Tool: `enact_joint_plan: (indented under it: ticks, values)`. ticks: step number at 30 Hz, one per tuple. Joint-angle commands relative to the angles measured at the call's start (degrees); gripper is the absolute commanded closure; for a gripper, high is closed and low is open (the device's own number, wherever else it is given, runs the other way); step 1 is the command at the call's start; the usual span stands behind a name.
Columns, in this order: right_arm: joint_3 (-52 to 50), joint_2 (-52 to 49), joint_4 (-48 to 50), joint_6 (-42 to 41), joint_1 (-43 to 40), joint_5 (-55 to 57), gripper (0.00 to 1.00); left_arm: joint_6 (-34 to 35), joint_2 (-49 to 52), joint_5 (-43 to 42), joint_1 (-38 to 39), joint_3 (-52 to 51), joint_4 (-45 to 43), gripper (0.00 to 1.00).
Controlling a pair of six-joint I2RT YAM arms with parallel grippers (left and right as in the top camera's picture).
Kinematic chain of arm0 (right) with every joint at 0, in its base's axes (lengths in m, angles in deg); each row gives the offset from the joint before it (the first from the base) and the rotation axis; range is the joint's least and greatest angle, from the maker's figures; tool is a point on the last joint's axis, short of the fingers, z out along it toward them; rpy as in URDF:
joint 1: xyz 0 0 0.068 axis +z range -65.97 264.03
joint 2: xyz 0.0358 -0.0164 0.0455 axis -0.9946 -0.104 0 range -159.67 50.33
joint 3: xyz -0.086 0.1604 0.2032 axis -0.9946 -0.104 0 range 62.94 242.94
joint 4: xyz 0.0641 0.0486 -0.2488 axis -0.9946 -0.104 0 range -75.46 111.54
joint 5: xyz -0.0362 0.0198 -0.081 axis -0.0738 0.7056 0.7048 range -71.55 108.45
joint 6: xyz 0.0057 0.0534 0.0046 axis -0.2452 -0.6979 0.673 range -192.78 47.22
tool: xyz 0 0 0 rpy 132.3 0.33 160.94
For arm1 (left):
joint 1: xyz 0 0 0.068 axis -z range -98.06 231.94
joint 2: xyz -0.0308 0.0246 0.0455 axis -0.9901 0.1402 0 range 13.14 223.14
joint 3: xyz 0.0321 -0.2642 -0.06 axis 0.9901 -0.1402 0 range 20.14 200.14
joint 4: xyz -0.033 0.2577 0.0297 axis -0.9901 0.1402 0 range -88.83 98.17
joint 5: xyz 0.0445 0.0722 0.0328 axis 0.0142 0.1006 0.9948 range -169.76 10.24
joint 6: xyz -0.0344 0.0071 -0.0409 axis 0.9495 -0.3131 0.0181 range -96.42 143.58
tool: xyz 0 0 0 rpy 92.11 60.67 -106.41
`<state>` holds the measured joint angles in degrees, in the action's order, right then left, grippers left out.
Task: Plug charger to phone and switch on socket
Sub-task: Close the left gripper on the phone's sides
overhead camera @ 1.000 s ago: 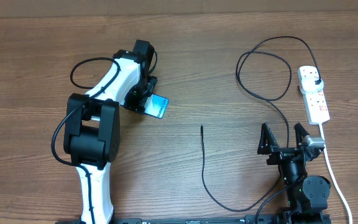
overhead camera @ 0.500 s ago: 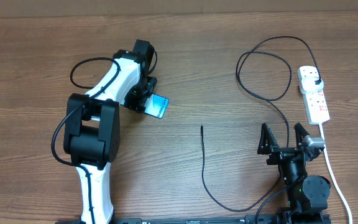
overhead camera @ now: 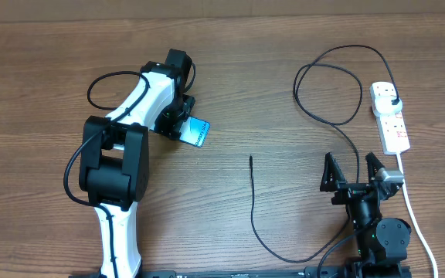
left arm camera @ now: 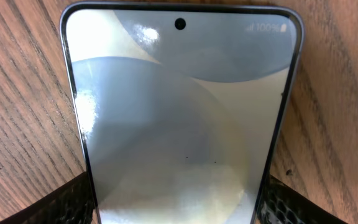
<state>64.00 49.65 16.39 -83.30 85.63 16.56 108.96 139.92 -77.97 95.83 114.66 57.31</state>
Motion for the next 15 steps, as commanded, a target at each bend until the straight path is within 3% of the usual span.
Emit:
enact_joint_plan:
  ticks: [1, 8, 15]
  values:
    - [-0.61, 0.52, 0.31, -0.31, 0.37, 0.76, 0.0, -0.11, 3.23, 0.55, 0.39, -2.62, 0.17, 0.37]
    - [-0.61, 0.52, 0.33, -0.28, 0.37, 0.76, 0.0, -0.11, 3.26, 0.57, 0.39, -2.62, 0.17, 0.44]
    - [-0.61, 0.52, 0.33, -0.28, 0.37, 0.76, 0.0, -0.11, 3.23, 0.5, 0.39, -2.62, 0.17, 0.64]
